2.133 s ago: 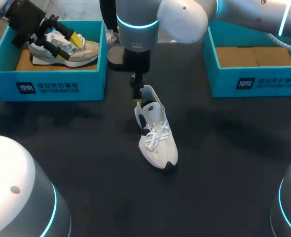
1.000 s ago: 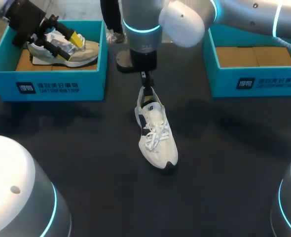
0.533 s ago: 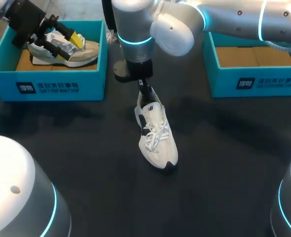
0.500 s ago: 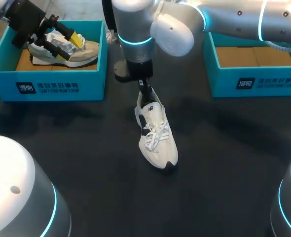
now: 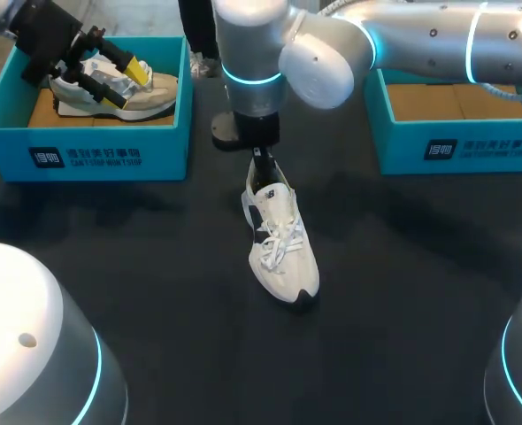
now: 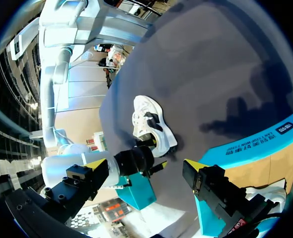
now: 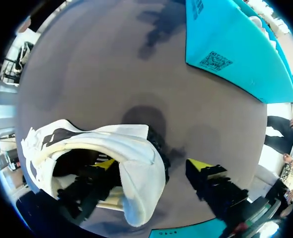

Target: Take the shoe out of the shoebox, open the shoe tongue, remove and reinsert the insole, then place the shoe into the shoebox

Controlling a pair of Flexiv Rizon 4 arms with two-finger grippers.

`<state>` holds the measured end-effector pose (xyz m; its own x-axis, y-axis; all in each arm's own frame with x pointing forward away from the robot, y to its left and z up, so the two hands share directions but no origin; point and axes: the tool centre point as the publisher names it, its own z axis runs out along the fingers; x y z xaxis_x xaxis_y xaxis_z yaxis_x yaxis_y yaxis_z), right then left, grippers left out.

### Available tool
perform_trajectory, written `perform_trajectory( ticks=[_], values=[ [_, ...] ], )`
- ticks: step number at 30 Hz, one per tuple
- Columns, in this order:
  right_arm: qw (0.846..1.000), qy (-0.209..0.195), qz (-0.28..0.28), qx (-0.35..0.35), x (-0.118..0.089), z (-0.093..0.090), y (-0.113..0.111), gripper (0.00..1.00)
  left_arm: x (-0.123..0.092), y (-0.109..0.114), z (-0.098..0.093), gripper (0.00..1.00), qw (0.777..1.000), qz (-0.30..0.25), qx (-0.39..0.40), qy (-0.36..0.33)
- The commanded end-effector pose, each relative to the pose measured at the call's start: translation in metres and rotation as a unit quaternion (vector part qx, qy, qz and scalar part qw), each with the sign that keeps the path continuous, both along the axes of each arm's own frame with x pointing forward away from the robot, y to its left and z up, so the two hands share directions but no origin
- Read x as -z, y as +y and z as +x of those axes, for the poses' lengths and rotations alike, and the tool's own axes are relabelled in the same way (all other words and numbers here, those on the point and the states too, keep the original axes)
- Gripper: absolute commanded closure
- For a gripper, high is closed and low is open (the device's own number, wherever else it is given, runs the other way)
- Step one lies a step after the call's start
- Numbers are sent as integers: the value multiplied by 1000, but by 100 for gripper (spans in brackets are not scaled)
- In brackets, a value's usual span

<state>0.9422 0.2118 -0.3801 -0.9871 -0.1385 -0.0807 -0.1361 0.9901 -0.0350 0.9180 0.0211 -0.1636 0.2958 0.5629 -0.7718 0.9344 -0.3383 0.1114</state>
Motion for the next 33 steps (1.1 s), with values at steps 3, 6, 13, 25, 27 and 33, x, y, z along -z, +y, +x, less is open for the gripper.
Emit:
perform_trajectory(
  ticks=[3, 6, 13, 25, 27, 33],
  values=[
    [1000, 7, -6, 6, 5, 4, 0, 89, 0, 0, 0, 0, 1000, 2, 0, -1],
    [1000, 11, -13, 10, 3, 3, -1, 100, 0, 0, 0, 0, 1000, 2, 0, -1],
    [999, 16, -19, 41, -4, -6, -5, 100, 0, 0, 0, 0, 1000, 2, 0, -1],
    [997, 28, -17, 64, -81, -13, -15, 100, 0, 0, 0, 0, 1000, 2, 0, -1],
    [997, 29, -17, 74, -99, -14, -20, 100, 0, 0, 0, 0, 1000, 2, 0, -1],
    [996, 17, -23, 90, -153, -17, -30, 100, 0, 0, 0, 0, 1000, 2, 0, -1]
  ],
)
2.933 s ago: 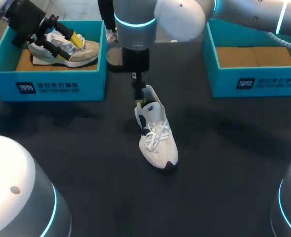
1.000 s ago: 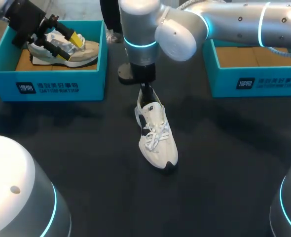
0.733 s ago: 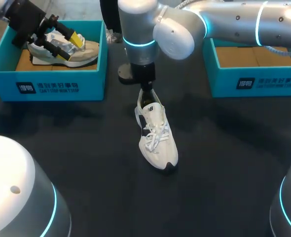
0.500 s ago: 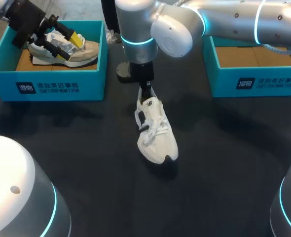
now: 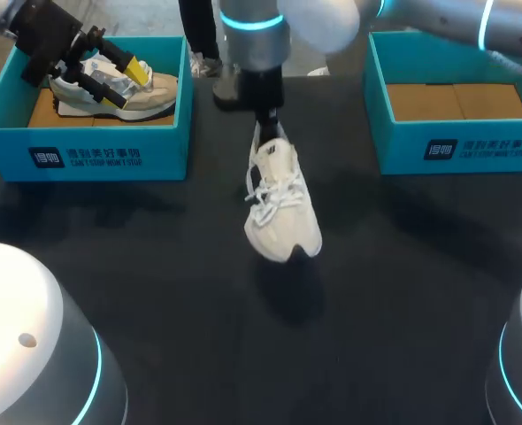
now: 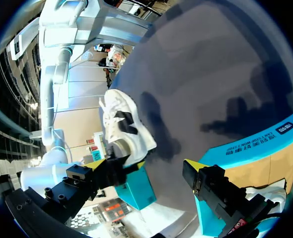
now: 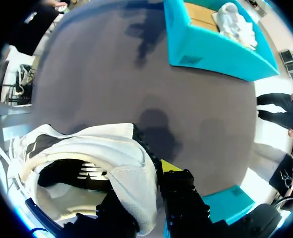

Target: Take the shoe out of the shoebox, open the shoe tongue, remove and reinsert the insole, then place the shoe into the shoebox

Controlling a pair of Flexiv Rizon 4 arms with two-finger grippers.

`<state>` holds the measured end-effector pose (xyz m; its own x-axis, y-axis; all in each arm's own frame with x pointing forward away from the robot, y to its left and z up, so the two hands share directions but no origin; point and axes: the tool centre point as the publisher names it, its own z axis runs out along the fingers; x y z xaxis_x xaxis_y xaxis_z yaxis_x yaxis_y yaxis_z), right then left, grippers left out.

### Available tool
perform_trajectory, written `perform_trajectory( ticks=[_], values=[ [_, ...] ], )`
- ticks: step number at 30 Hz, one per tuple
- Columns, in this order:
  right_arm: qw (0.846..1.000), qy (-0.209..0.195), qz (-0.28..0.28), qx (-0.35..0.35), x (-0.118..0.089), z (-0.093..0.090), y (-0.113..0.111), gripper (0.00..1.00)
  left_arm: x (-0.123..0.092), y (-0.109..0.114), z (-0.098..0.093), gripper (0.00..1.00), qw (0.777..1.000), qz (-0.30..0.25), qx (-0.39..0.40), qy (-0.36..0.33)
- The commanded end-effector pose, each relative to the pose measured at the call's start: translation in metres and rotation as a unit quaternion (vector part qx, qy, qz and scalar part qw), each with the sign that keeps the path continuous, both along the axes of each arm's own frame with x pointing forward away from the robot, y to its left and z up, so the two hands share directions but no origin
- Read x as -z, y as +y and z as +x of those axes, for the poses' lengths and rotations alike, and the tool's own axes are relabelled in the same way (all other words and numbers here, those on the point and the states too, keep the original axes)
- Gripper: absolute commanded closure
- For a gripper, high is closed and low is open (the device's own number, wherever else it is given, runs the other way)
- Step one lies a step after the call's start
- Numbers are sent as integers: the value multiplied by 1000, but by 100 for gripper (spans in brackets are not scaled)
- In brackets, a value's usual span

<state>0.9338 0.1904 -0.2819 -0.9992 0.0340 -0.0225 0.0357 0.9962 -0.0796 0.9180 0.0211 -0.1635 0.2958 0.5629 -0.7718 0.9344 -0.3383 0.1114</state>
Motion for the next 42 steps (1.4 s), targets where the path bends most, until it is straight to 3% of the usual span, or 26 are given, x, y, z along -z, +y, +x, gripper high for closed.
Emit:
perform_trajectory(
  ticks=[1, 7, 13, 33, 42],
  values=[
    [1000, -17, 0, 3, -62, -9, -11, 100, 0, 0, 0, 0, 1000, 2, 0, -1],
    [999, -37, -8, 0, -99, -10, -17, 100, 0, 0, 0, 0, 1000, 2, 0, -1],
    [998, -61, 6, -18, -117, -7, -19, 100, 0, 0, 0, 0, 1000, 2, 0, -1],
    [998, -61, 6, -18, -117, -7, -19, 100, 0, 0, 0, 0, 1000, 2, 0, -1],
    [998, -68, -16, 5, -122, 15, -75, 100, 0, 0, 0, 0, 1000, 2, 0, -1]
  ],
)
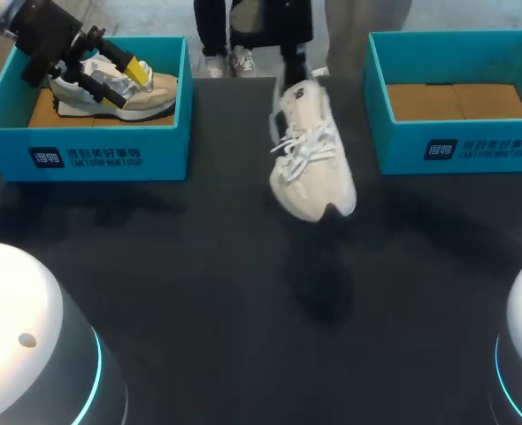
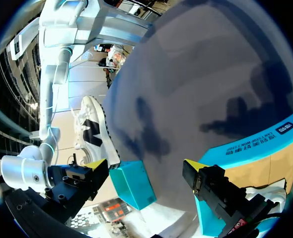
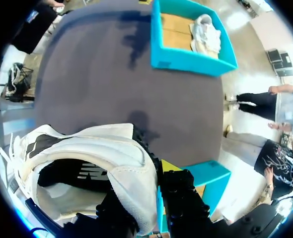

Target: Take the shoe out of the shoebox, open the shoe tongue, remove and reinsert the insole, then place the shoe into the shoebox

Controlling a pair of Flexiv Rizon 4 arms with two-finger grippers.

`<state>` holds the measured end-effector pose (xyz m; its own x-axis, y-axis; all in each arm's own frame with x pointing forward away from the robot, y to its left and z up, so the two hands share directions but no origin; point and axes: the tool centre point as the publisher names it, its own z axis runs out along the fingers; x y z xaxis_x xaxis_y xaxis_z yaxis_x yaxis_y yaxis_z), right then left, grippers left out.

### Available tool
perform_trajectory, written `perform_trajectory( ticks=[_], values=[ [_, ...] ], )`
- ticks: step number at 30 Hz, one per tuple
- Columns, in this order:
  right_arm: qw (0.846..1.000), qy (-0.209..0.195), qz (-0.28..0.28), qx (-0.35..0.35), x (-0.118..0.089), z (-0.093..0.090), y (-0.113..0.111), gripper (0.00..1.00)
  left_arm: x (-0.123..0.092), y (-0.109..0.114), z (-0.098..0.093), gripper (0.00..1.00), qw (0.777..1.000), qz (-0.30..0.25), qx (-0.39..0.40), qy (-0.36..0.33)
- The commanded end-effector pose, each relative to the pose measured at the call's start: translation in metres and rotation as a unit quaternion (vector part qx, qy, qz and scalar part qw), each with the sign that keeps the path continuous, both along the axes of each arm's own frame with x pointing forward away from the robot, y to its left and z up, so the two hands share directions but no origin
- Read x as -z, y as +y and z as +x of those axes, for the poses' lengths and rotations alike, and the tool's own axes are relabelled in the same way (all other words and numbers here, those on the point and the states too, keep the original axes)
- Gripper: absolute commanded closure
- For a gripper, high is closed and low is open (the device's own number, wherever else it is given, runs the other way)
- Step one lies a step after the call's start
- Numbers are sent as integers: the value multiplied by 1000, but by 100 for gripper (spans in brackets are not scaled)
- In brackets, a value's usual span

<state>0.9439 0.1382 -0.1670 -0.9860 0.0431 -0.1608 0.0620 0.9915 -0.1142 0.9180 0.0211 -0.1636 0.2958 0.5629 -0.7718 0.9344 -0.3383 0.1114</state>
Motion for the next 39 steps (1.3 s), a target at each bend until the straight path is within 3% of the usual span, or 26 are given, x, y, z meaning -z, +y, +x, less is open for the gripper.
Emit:
perform_trajectory(
  ticks=[1, 10, 23, 39],
  values=[
    [1000, -2, -1, -2, -9, 7, -29, 100, 0, 0, 0, 0, 1000, 2, 0, -1],
    [1000, -6, -11, -16, -18, 22, -80, 100, 0, 0, 0, 0, 1000, 2, 0, -1],
    [999, -3, -11, -49, -30, 33, -125, 100, 0, 0, 0, 0, 1000, 2, 0, -1],
    [999, 7, 0, -50, -30, 37, -128, 100, 0, 0, 0, 0, 1000, 2, 0, -1]
  ],
)
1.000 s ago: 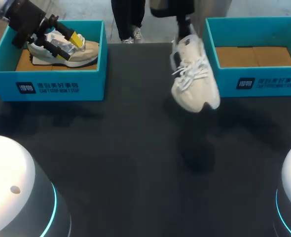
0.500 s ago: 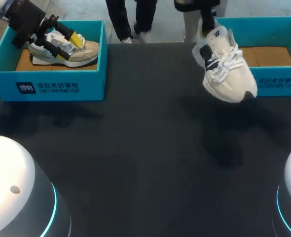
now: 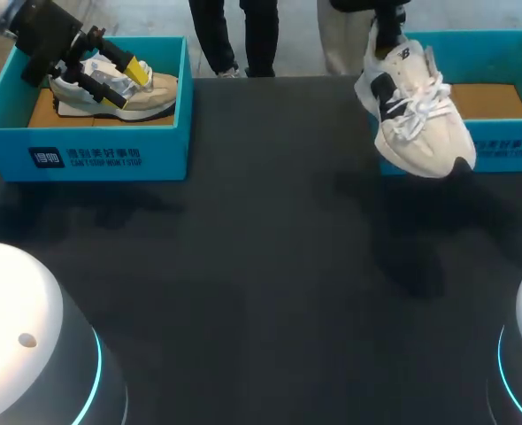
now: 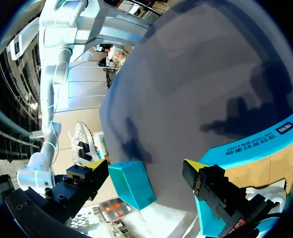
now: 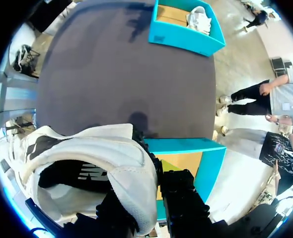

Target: Take the shoe out of the shoebox, open the shoe tongue, remove and reinsert the insole, then place the shoe into the shoebox

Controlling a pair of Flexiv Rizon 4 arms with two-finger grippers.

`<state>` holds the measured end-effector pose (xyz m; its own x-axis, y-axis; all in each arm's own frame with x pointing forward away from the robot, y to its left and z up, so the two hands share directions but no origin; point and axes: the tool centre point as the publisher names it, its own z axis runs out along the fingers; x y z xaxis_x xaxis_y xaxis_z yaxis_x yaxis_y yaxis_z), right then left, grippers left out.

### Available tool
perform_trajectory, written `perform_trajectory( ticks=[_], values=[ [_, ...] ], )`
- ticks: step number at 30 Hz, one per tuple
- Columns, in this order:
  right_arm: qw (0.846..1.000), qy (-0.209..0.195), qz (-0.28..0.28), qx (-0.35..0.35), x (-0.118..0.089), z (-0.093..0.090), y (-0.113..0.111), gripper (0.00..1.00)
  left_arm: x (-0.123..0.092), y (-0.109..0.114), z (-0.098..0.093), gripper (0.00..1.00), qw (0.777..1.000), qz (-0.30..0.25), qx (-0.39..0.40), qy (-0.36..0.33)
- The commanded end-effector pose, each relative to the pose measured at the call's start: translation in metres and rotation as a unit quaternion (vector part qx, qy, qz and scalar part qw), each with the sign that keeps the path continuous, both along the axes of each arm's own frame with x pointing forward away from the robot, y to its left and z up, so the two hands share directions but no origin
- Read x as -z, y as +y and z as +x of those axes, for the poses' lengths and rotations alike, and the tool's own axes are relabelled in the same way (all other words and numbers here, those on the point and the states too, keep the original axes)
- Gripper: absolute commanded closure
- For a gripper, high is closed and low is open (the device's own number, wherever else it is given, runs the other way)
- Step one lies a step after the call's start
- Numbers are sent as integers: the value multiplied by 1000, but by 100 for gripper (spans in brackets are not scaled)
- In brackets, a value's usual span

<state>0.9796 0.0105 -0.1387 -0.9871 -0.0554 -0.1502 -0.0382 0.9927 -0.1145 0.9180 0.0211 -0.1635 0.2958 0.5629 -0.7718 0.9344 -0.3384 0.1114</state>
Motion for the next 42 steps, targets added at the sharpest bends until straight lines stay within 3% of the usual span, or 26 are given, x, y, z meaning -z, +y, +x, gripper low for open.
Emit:
perform_trajectory(
  ticks=[1, 19, 23, 31, 42],
  values=[
    [1000, 2, 0, 0, -1, 1, 0, 100, 0, 0, 0, 0, 1000, 2, 0, -1],
    [1000, 2, 0, 0, -1, 1, 0, 100, 0, 0, 0, 0, 1000, 2, 0, -1],
    [1000, -4, 2, 11, 1, 12, -6, 100, 0, 0, 0, 0, 1000, 2, 0, -1],
    [999, -17, 1, 30, -2, 34, -44, 100, 0, 0, 0, 0, 1000, 2, 0, -1],
    [997, -22, -11, 73, 1, 53, -131, 100, 0, 0, 0, 0, 1000, 2, 0, -1]
  ],
)
